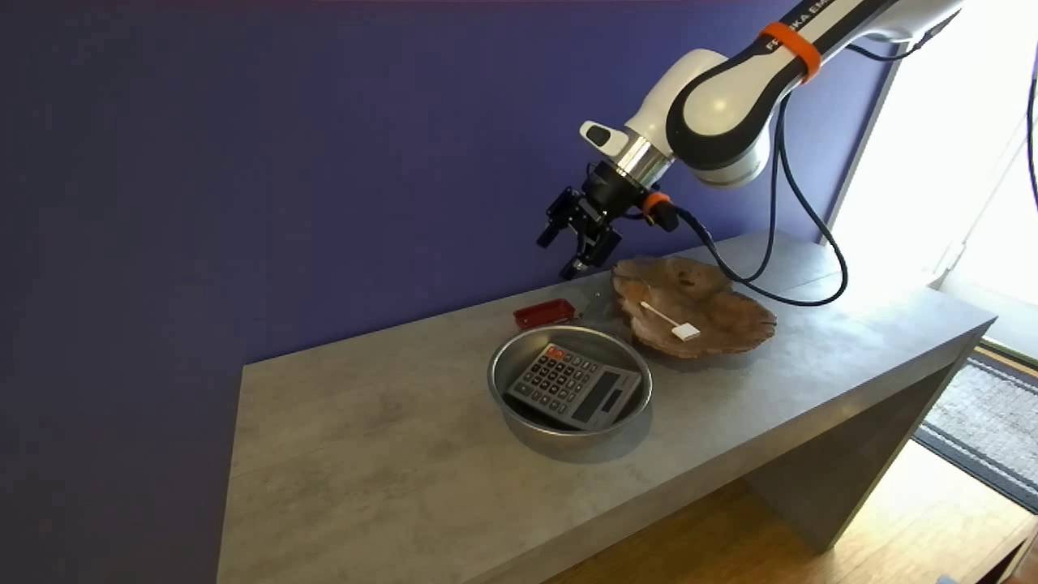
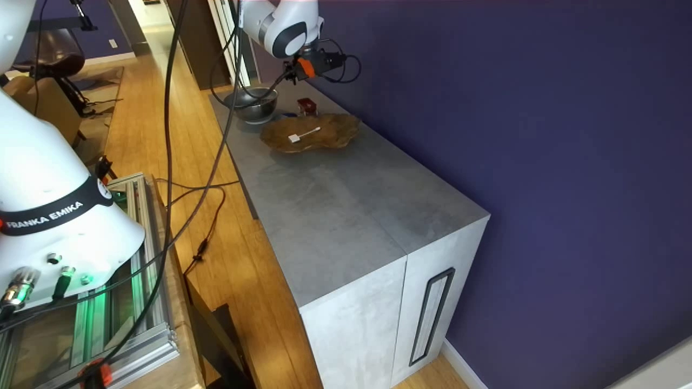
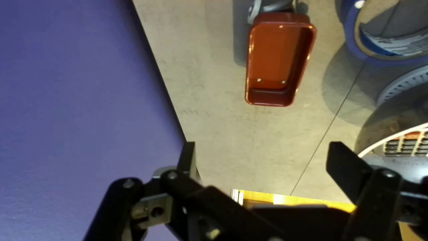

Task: Move the toy cart to the right

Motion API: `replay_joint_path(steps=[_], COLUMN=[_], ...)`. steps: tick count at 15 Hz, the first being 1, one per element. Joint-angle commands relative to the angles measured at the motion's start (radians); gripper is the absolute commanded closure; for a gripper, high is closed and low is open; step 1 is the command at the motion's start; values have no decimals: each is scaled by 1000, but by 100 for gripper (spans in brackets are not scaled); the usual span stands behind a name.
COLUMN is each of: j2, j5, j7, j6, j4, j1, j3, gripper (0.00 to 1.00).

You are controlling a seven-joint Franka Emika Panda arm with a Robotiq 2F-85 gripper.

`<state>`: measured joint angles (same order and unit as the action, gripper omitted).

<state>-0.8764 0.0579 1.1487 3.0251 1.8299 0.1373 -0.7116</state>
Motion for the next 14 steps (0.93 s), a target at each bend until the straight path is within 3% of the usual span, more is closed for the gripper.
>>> replay_joint_path(steps=[1,6,11,14], j2=[-15,-5,-18,-21], j5=[81,157,187,195], j7=[-4,-16,-1,-6], j6=[84,40,26,21], j4=[10,14,21,22], j1=[-22,-76,-100,-122], j3=[38,120,123,139], gripper=[0,5,14,39])
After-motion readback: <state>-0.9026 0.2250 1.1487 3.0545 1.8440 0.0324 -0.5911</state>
